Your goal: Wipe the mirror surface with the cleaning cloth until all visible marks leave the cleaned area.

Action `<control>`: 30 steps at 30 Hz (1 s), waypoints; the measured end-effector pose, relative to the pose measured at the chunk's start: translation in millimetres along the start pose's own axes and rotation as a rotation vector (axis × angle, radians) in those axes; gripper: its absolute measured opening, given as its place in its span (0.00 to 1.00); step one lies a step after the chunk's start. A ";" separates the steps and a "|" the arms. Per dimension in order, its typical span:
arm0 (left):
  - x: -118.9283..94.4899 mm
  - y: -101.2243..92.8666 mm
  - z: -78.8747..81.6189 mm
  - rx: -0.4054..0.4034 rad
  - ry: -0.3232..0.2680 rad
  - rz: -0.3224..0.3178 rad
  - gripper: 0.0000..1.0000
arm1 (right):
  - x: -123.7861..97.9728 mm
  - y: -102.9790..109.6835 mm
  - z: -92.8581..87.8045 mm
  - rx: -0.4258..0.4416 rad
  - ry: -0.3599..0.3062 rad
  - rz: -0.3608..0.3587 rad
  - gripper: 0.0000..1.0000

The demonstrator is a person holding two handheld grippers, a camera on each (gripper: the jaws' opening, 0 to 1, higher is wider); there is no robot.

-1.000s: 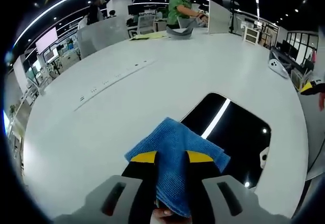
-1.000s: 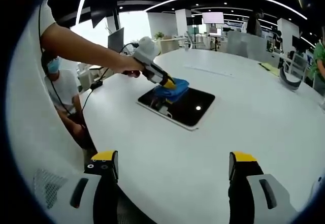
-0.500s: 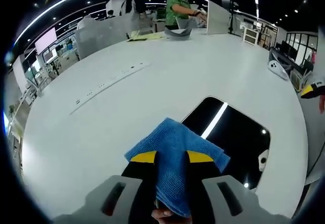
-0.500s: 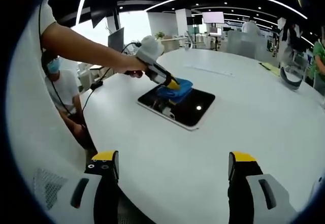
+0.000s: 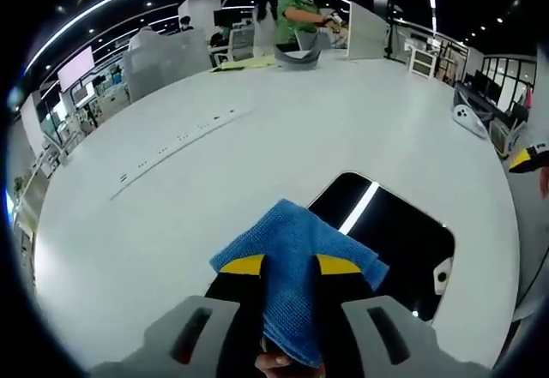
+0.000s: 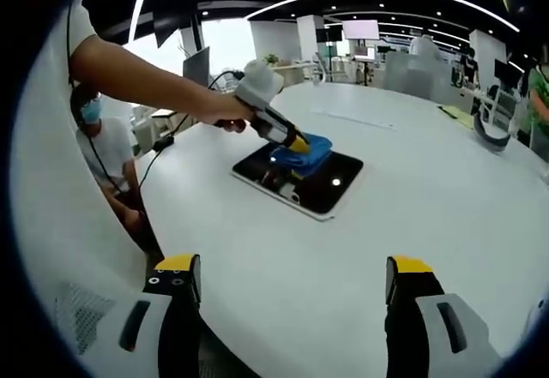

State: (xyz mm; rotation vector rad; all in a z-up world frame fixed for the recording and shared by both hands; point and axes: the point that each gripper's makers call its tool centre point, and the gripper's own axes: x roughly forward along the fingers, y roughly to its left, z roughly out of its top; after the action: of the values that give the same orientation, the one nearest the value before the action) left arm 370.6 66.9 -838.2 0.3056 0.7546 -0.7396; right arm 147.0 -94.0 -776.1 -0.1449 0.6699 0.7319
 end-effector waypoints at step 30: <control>19.3 -17.3 15.6 -0.006 -0.009 -0.010 0.20 | -4.2 -1.9 -2.4 0.015 -0.007 0.002 0.89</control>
State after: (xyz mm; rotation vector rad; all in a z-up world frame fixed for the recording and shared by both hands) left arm 375.9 37.2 -841.0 0.2932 0.7500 -0.7480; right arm 144.7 -98.7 -775.6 -0.1277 0.6686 0.7293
